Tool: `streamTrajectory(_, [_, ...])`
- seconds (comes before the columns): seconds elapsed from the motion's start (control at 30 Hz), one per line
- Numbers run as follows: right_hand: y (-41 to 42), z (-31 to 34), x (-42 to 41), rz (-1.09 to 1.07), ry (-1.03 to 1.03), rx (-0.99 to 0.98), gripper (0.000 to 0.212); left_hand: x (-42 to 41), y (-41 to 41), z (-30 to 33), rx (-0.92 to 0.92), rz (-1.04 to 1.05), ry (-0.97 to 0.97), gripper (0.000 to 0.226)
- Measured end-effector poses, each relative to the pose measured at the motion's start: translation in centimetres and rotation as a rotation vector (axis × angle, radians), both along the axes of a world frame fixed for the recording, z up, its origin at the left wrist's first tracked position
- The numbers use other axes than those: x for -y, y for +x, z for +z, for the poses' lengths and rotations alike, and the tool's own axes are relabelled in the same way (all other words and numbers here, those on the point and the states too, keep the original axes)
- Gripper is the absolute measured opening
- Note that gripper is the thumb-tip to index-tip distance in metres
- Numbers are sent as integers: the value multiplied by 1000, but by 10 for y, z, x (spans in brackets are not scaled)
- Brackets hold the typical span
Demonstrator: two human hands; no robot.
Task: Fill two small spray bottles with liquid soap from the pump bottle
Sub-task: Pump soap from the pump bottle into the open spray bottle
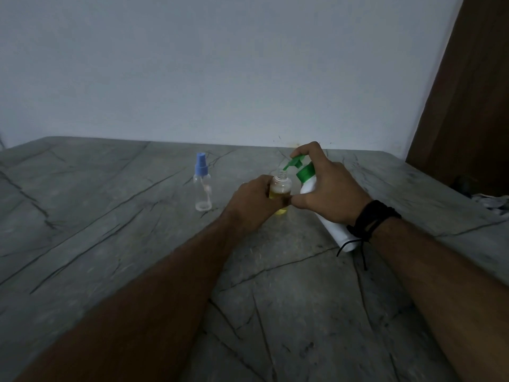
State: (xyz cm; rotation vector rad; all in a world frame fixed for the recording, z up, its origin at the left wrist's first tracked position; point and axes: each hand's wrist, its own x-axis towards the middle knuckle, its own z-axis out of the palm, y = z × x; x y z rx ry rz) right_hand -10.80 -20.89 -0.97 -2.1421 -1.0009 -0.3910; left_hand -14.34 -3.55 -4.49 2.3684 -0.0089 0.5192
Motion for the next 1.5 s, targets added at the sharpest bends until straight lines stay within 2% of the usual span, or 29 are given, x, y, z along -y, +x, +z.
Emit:
streamTrajectory(0.53, [0,-1,1,-1,16,8,76,2,-2,1,5,0,-20,57])
streamTrajectory(0.73, [1,0,0,-10,9,-3,71,2,-1,1,-3,6,-7,58])
streamTrajectory(0.93, [0,0,0,-6,14,6,76,1,-2,2,-2,-3,-6,57])
streamTrajectory(1.5, [1,-1,1,-5,16,-13,71,0,2,-2,-4,-1,-16,60])
